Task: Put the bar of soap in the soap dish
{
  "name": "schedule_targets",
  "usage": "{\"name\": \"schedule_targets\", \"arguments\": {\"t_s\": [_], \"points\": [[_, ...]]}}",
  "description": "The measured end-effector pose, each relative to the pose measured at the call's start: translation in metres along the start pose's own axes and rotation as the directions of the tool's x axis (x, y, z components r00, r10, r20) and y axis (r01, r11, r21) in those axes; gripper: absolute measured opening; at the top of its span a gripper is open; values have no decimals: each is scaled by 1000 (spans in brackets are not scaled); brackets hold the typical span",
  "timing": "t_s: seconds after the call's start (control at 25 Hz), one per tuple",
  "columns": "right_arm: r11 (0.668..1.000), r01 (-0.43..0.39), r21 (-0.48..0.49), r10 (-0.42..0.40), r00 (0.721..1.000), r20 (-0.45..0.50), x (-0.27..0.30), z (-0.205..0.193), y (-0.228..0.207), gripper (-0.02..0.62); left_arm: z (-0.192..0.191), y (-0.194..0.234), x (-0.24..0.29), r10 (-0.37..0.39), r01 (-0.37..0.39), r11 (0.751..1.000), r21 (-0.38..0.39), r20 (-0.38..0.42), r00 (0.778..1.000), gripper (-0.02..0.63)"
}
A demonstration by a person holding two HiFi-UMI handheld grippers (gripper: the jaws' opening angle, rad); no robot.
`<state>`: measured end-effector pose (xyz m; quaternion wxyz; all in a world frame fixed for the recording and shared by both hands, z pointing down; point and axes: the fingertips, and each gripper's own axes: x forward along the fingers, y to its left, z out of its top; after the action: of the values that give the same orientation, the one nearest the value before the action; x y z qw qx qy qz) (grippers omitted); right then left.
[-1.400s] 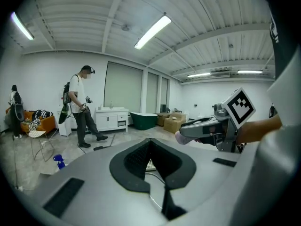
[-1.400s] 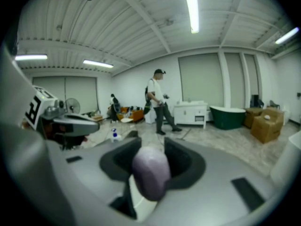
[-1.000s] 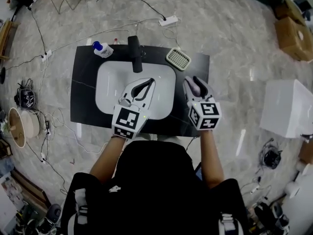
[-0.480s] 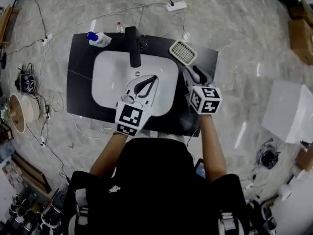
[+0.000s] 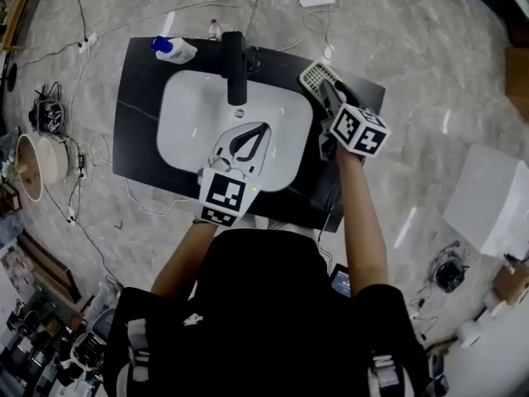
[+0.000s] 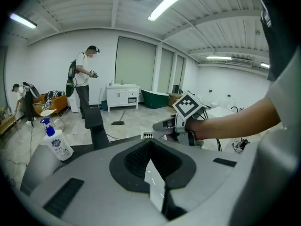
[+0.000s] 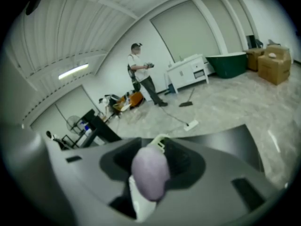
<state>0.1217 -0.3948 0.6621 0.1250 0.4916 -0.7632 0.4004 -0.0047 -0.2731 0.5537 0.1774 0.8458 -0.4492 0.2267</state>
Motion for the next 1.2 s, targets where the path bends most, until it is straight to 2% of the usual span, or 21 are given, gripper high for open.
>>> {"name": "schedule_targets", "arguments": {"t_s": [0.28,0.56,0.84,1.2], "points": [[1000,2,7,-2,1000,-19,33,2,-3,172,-15,2,2,16,-16,1000,2,-30,999,25],[1000,26,14,-25,999,-39,42,-4,-12,172,-24,3,1,15,-15,1000,-2,-50,999,25],[998,-21,57,26,996,-90,46,-6,-9,172,-23,2,2,7,-7,1000,-7,-47,999,25],[999,27,-25,-30,992,-126,42,-5,-15,172,-22,3,4,-5,5,1000,13,-43,999,25]]}}
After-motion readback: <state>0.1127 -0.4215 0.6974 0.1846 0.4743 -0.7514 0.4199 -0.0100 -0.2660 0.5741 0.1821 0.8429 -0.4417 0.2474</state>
